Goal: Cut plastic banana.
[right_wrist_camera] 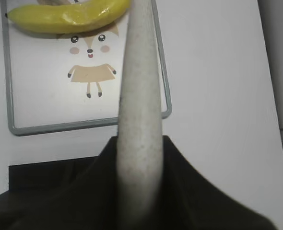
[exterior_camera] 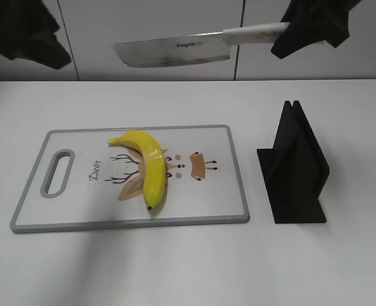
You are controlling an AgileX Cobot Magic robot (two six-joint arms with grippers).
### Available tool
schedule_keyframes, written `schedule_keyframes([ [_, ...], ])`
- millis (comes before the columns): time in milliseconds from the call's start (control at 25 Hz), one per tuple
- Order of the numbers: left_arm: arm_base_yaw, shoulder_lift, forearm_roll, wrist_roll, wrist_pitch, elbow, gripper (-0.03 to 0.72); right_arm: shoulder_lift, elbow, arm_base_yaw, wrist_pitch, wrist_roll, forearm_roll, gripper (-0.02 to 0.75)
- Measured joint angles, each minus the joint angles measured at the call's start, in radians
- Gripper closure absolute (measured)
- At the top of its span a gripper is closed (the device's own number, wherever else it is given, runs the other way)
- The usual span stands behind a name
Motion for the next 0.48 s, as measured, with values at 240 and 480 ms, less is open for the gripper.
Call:
schedule_keyframes([
  [240, -0.06, 0.163, -0.008, 0.066, 0.024, -0.126, 0.099, 0.06, -0.022, 0.065, -0.001, -0.09, 0.017, 0.568],
  [480, -0.061, 0.264, -0.023, 0.072, 0.037, -0.168, 0.101, 0.125, -0.05, 0.127, 0.001, -0.134, 0.072, 0.568],
])
